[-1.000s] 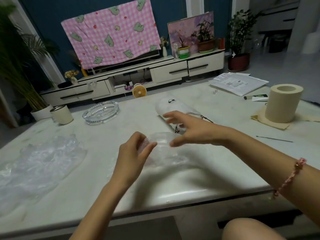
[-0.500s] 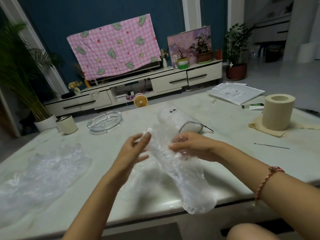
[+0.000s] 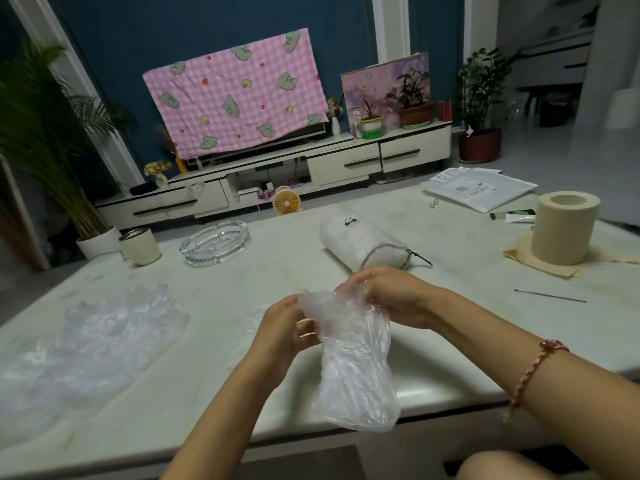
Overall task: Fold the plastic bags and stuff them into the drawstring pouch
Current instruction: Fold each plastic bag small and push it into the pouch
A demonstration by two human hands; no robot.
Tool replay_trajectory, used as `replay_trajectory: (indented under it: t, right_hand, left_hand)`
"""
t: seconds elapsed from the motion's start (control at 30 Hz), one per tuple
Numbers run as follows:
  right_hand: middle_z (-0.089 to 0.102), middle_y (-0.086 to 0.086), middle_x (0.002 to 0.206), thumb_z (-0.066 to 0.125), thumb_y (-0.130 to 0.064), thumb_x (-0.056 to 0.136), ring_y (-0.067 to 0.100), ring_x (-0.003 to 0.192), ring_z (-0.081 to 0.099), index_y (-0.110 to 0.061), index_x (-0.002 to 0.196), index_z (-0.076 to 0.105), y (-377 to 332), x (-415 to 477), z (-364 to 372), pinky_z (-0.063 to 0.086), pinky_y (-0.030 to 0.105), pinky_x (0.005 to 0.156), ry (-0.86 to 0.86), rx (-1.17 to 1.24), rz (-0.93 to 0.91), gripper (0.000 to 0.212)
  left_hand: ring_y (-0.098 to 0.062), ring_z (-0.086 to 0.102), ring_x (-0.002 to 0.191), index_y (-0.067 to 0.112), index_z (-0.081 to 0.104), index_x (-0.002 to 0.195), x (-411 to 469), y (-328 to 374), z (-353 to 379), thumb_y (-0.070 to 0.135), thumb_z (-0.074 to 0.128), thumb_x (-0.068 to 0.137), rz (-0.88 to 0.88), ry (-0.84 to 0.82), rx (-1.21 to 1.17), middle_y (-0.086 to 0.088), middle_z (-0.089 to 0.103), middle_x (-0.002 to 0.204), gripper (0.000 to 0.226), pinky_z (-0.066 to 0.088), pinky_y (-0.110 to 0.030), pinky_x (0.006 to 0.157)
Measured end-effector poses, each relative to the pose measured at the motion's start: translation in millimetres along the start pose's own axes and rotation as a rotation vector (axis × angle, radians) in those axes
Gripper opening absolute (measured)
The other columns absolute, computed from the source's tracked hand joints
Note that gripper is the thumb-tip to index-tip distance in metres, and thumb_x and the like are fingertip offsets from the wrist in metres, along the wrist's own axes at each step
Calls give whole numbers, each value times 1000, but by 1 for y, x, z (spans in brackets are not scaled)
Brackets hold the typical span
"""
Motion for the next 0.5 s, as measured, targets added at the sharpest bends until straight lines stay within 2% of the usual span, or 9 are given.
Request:
replay_trajectory:
  t: [0.07, 0.13, 0.17, 0.23, 0.27, 0.33, 0.37, 0.43, 0.5]
  right_hand:
    - [70, 1, 86, 39, 16, 84, 18, 81, 62, -14, 57, 72, -1, -1, 2, 49, 25, 74, -5, -62, -23, 52]
    - [69, 3, 88, 33, 20, 80, 22, 83, 61, -15, 54, 71, -1, -2, 5, 49, 28, 76, 0, -93, -53, 57]
    - [68, 6, 88, 31, 21, 77, 25, 85, 60, -15, 54, 71, -1, -2, 6, 48, 32, 78, 16, -102, -65, 59]
    - [67, 11, 90, 26, 22, 73, 28, 86, 57, -17, 54, 72, 1, 0, 8, 46, 40, 82, 75, -131, -79, 63]
    - [67, 11, 89, 24, 22, 71, 28, 85, 56, -17, 54, 72, 1, 0, 8, 46, 39, 82, 103, -141, -78, 64]
    - [68, 6, 83, 24, 23, 72, 21, 81, 58, -15, 65, 73, 0, -1, 5, 47, 28, 75, 115, -132, -72, 62]
    - [68, 2, 82, 27, 23, 75, 16, 80, 57, -13, 73, 72, -2, -2, 2, 46, 21, 71, 102, -117, -67, 58]
    - [66, 2, 97, 36, 21, 78, 12, 87, 54, -14, 93, 68, -7, -6, -5, 45, 14, 67, 90, -163, -81, 49]
    - [54, 6, 122, 46, 12, 76, 13, 104, 51, -18, 118, 56, -7, -9, -10, 45, 14, 78, 148, -523, -194, 53]
  left_hand:
    - [-26, 63, 75, -1, 65, 97, 2, -3, -3, 16, 44, 90, -105, -34, -174, -17, 64, 94, 28, 54, -32, 62]
    - [-31, 64, 89, 1, 63, 114, -2, -5, -2, 39, 42, 94, -162, -162, -174, -18, 66, 109, 48, 53, -37, 72]
    - [-31, 65, 92, 5, 64, 116, -4, -6, -1, 45, 45, 93, -168, -223, -132, -17, 67, 112, 50, 52, -39, 76]
    - [-26, 67, 86, 10, 66, 113, -9, -7, 1, 38, 60, 83, -170, -316, -79, -14, 69, 106, 42, 54, -34, 72]
    - [-23, 67, 79, 8, 65, 113, -11, -8, 2, 30, 63, 81, -177, -336, -65, -13, 71, 98, 39, 54, -31, 67]
    - [-19, 65, 63, 1, 65, 110, -10, -13, -1, 16, 60, 85, -201, -294, -24, -10, 70, 75, 29, 52, -27, 59]
    - [-19, 63, 60, 1, 67, 105, -9, -15, -4, 14, 60, 85, -213, -244, 4, -9, 67, 68, 25, 50, -27, 61]
    - [-26, 57, 70, 3, 72, 92, -2, -19, -15, 19, 70, 71, -252, -137, 5, -13, 62, 73, 28, 45, -35, 74]
    - [-30, 51, 84, 4, 71, 88, -1, -17, -20, 23, 77, 54, -282, -50, -52, -17, 57, 86, 39, 42, -39, 82]
Point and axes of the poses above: each hand's wrist, its own x-axis towards the middle knuckle, its own z-axis out of the palm, y = z × x, the point moved 1 cm from there along x, towards the middle knuckle
